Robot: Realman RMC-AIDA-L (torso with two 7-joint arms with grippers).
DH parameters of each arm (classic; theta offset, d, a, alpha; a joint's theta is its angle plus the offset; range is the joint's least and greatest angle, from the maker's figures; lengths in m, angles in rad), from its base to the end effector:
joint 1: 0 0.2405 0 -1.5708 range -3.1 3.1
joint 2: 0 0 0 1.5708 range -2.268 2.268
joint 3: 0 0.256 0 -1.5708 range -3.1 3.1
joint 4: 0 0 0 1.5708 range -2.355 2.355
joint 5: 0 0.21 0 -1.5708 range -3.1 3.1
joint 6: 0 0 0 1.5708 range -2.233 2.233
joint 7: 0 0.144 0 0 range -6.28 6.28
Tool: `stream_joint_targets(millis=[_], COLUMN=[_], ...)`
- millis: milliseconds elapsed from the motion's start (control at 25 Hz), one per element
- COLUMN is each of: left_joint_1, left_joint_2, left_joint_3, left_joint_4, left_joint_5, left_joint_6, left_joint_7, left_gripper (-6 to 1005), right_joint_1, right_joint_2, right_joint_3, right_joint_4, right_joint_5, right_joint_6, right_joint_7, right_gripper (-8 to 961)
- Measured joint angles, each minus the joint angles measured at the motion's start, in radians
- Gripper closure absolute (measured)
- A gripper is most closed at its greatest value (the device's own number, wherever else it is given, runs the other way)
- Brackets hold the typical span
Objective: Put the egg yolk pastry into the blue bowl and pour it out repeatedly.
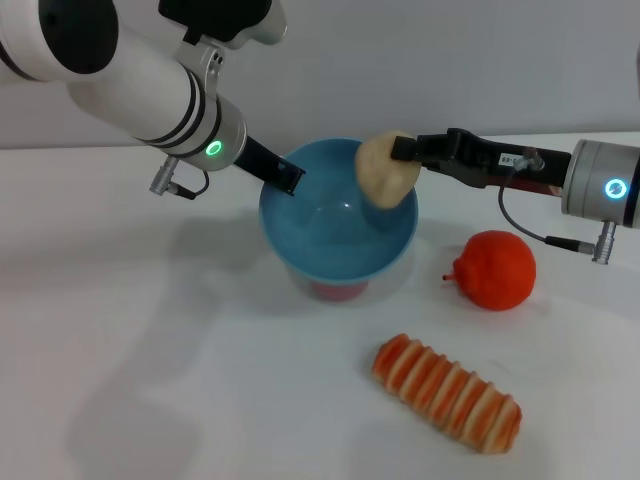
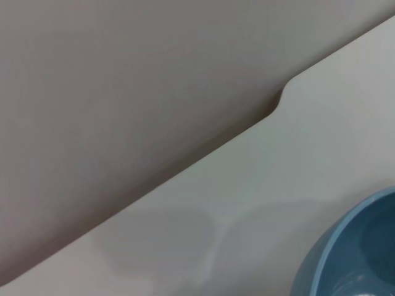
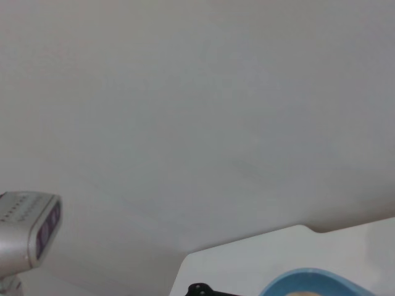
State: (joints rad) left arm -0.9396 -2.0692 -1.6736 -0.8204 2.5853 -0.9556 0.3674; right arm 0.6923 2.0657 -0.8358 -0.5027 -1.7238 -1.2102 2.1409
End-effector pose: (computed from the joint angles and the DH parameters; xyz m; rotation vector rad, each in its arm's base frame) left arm -0.1383 0.4466 -0.0534 -2.3674 -0.9011 0.2242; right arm 0.2172 0.3999 -0.0177 -2.2440 1.6330 0.9924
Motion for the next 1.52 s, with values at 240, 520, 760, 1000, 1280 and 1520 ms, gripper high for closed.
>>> stream_joint_targets(millis=[240, 520, 760, 1000, 1280, 1520], left_joint_1=[-0.009, -0.001, 0.000, 0.000, -0.001, 0.007], left_joint_2=[0.000, 0.001, 0.001, 0.002, 0.001, 0.001], left_joint_3=[0.007, 0.019, 0.019, 0.019, 0.018, 0.019], left_joint_4=[0.000, 0.000, 0.000, 0.001, 0.005, 0.001], left_joint_5=[-0.003, -0.025, -0.025, -0.026, -0.027, -0.028], left_joint_6=[-0.001, -0.002, 0.003, 0.005, 0.014, 0.026], left_joint_7=[0.000, -0.001, -0.001, -0.001, -0.001, -0.001], left_gripper=[1000, 999, 1000, 999, 1000, 1000], right_joint_1=[0.023, 0.035, 0.036, 0.039, 0.014, -0.059], right_joint_2=[0.003, 0.002, 0.002, 0.001, 0.000, 0.005], right_joint_3=[-0.018, -0.022, -0.035, -0.040, -0.053, -0.098], right_joint_4=[0.004, 0.016, 0.035, 0.033, -0.037, -0.202], right_joint_5=[-0.001, 0.001, -0.001, 0.001, -0.015, -0.017], right_joint_6=[-0.007, 0.030, 0.030, 0.021, 0.013, 0.019], right_joint_7=[-0.016, -0.016, -0.076, -0.086, -0.106, -0.303], right_gripper=[921, 884, 852, 789, 505, 401])
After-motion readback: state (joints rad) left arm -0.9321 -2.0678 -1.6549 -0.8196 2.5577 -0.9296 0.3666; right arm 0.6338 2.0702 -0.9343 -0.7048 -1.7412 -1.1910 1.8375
